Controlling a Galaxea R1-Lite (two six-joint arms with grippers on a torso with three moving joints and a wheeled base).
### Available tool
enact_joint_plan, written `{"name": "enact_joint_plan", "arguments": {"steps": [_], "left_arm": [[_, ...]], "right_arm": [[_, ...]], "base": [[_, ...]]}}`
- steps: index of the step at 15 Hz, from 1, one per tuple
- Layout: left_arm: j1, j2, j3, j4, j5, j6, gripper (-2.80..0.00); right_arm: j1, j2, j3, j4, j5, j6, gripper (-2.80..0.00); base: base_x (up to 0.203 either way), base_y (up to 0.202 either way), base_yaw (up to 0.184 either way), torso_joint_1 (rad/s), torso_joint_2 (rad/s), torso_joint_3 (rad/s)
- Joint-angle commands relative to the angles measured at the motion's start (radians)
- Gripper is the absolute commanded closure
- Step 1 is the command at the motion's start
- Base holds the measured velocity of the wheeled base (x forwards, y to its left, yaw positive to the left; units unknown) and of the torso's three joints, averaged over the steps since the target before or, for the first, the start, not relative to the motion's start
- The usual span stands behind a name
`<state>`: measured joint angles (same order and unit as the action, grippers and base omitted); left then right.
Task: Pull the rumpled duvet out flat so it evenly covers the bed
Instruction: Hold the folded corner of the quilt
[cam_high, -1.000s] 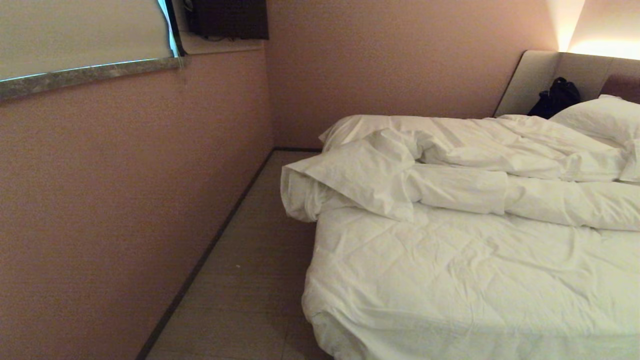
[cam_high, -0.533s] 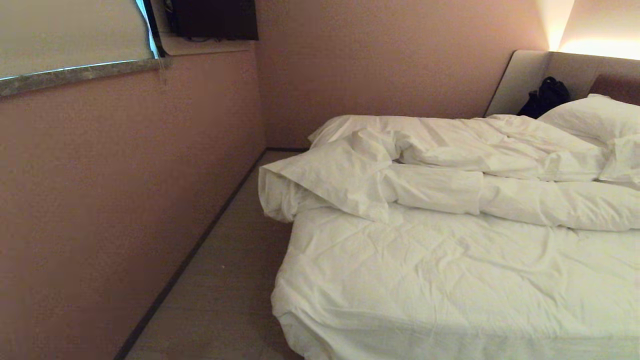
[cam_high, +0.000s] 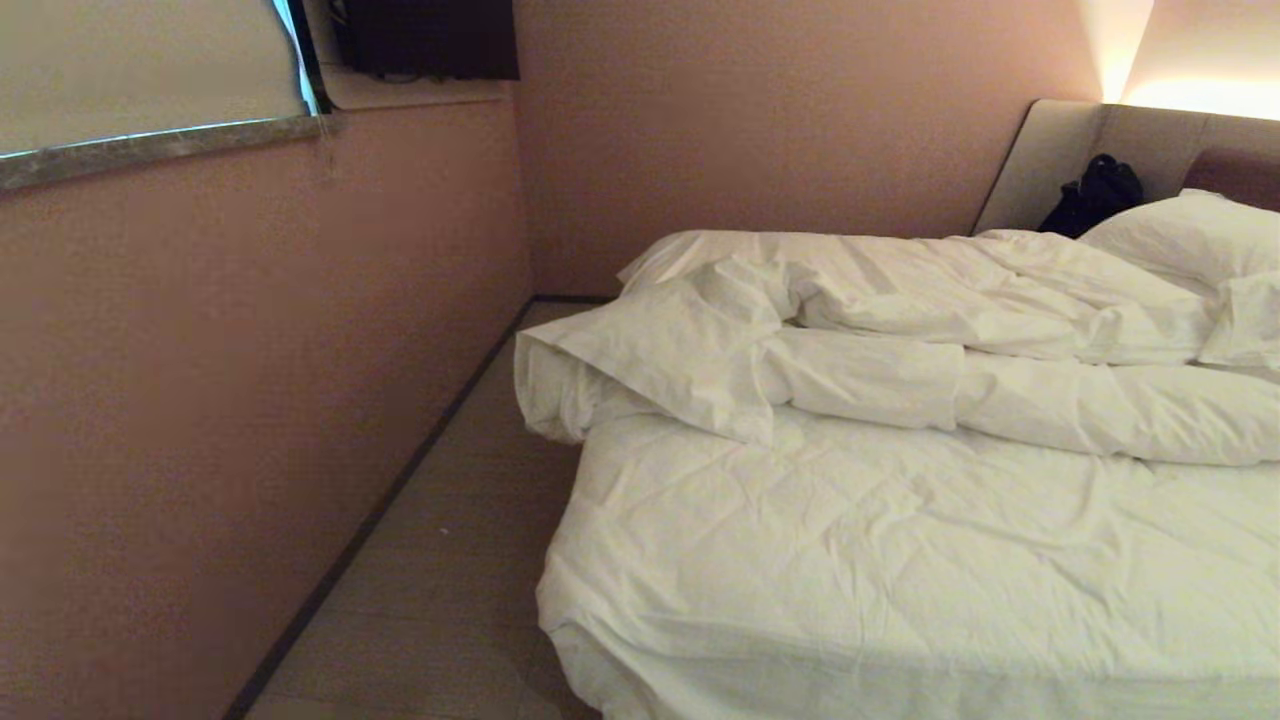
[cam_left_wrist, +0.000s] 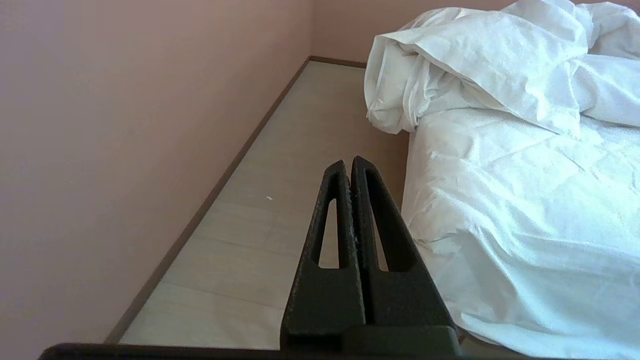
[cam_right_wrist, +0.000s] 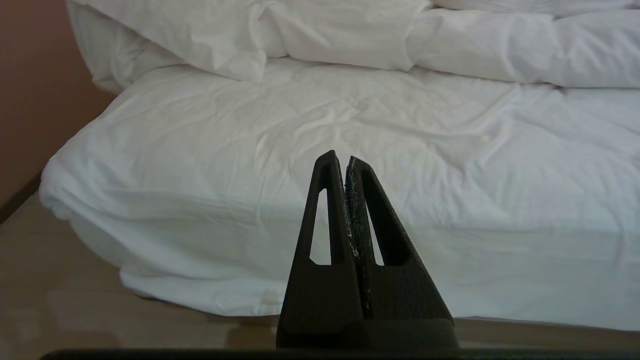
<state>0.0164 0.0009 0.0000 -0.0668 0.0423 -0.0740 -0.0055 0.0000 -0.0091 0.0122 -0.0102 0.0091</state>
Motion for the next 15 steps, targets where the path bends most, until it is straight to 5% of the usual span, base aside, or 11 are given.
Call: {"name": "enact_joint_plan", "arguments": {"steps": [1,15], "left_arm": [[0.0,0.001,0.0,-0.001,0.001,-0.001,0.0],[0.0,0.001,0.0,-0.001,0.001,-0.001,0.0]], "right_arm": [[0.001,0.002,0.0,0.0,0.0,0.0,0.0],[0.001,0.002,0.0,0.0,0.0,0.0,0.0]], "base": [[0.0,0.0,0.0,0.0,0.0,0.0],[0.017,0.0,0.0,-0.002,0.0,0.001]]}}
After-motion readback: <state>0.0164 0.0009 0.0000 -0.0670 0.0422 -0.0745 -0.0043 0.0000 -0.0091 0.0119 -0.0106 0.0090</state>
